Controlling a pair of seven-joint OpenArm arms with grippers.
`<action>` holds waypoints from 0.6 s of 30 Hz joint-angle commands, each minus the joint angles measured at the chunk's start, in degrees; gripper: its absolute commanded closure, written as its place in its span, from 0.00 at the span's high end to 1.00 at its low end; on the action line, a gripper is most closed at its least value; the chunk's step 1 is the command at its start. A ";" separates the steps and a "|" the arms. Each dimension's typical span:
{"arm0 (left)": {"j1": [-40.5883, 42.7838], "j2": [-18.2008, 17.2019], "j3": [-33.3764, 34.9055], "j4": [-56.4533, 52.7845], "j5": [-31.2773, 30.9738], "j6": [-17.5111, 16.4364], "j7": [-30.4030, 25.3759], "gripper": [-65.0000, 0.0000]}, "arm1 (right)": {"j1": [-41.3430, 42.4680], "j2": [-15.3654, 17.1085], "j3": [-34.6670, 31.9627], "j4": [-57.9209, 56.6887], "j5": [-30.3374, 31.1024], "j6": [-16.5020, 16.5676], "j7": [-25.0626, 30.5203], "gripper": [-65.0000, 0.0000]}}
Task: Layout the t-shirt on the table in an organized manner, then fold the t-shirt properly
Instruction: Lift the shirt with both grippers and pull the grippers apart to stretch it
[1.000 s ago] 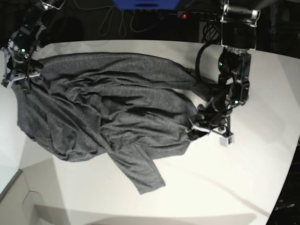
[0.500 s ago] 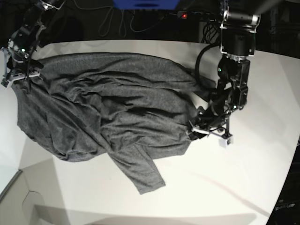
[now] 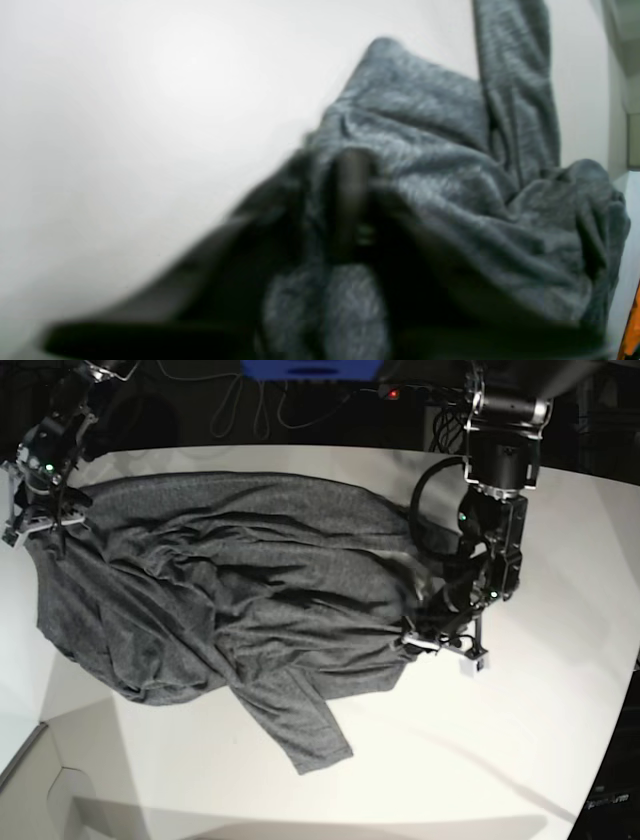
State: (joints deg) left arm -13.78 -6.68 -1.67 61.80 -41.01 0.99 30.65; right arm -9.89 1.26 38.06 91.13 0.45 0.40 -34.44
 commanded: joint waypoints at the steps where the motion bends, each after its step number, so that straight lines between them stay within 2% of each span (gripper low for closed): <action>1: -1.47 -0.49 -0.31 1.36 -0.70 -0.77 -0.63 0.00 | 0.35 0.90 0.13 0.96 -0.14 -0.01 1.25 0.22; 3: -1.03 -1.02 -0.66 3.56 -0.61 -0.77 -0.63 0.02 | 0.35 1.07 0.13 0.87 -0.14 -0.01 1.25 0.22; 10: 5.82 -6.73 -2.86 18.86 -0.96 -0.60 -0.90 0.00 | 1.67 2.04 0.13 -2.30 -0.14 -0.01 1.69 0.21; 16: 13.03 -7.34 -17.01 25.80 -0.96 -0.77 -0.46 0.00 | 2.11 3.89 0.13 -5.37 -0.14 -0.01 1.86 0.21; 18: 14.70 -7.34 -21.93 25.72 -0.88 -0.86 -0.46 0.00 | 2.11 4.15 0.31 -5.29 -0.14 -0.01 1.86 0.15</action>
State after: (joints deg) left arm 1.93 -13.17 -23.29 86.48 -41.76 0.23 32.16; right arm -8.05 4.62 38.06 84.95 0.75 0.40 -33.43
